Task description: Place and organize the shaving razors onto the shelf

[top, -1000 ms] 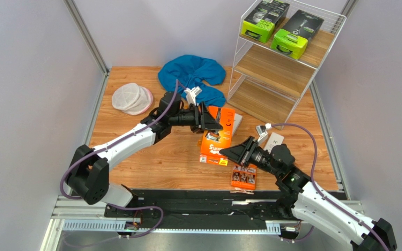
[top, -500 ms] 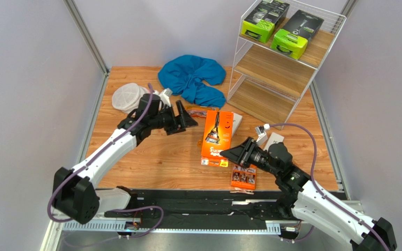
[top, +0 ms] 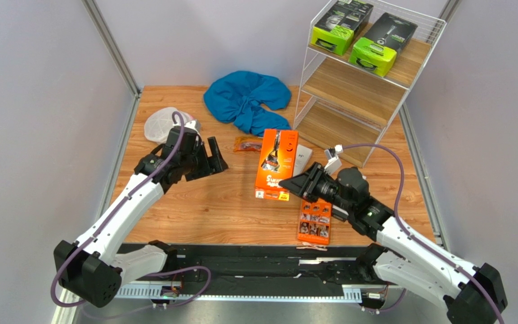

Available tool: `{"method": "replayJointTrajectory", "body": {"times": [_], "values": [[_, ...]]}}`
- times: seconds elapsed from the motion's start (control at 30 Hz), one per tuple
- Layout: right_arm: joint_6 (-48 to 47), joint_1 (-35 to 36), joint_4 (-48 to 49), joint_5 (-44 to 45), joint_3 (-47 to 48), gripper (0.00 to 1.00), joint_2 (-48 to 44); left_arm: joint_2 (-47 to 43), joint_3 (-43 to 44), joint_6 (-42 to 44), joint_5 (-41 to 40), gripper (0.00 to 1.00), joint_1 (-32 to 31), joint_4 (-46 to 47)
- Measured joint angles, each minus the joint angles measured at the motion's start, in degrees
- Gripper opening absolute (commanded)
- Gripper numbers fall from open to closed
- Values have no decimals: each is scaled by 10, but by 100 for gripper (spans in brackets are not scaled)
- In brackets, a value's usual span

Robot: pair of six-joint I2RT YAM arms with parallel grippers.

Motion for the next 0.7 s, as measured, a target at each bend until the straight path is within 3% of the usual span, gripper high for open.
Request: {"method": "replayJointTrajectory", "body": {"times": [0.43,0.7], "values": [[-54,-149,-30,-31,195,0,126,-3,-65,26,-7,86,0,-12],[-69,-213,-42,-43,249,0,169,-4,-76,37,-7,86,0,-12]]}}
